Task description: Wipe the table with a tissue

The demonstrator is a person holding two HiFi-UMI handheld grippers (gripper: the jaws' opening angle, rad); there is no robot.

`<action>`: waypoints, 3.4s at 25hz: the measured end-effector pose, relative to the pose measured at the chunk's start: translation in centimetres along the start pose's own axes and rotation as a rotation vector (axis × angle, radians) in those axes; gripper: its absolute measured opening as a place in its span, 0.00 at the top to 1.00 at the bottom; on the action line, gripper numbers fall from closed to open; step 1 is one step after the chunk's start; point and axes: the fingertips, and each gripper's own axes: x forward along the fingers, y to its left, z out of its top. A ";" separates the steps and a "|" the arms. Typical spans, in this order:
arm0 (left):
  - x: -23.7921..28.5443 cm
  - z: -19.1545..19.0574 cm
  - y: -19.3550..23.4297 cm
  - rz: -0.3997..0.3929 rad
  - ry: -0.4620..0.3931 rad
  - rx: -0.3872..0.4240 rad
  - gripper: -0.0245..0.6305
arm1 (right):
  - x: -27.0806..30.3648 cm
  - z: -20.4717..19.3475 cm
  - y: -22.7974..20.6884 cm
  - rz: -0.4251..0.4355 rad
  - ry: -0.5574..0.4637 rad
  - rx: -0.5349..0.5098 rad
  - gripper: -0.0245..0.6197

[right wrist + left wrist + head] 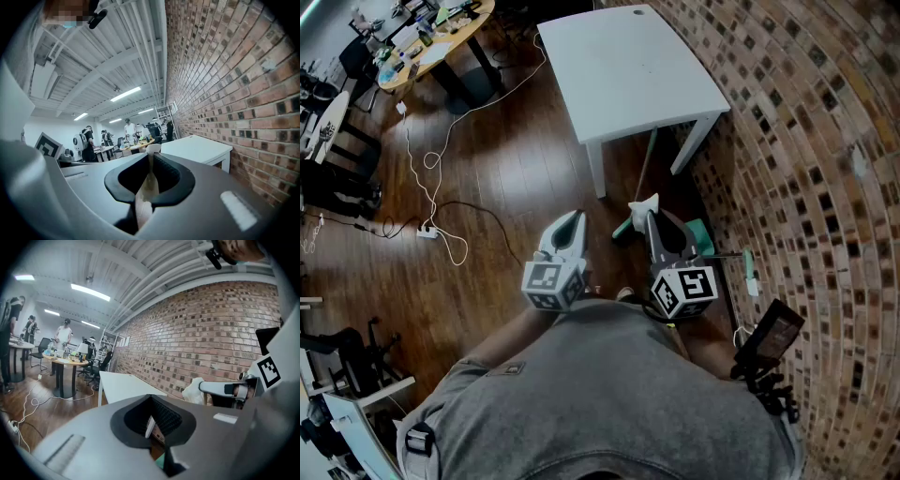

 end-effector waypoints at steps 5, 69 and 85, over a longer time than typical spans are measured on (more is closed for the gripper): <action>1.6 0.1 -0.3 0.012 -0.008 -0.003 0.96 | 1.0 0.2 -1.6 0.009 -0.003 -0.001 0.89; 34.4 10.8 20.9 -0.248 0.136 0.025 0.96 | 35.8 5.3 -12.4 -0.319 -0.014 0.081 0.89; 46.6 12.9 24.8 -0.554 0.229 0.048 0.96 | 42.7 6.3 -16.3 -0.694 -0.050 0.125 0.89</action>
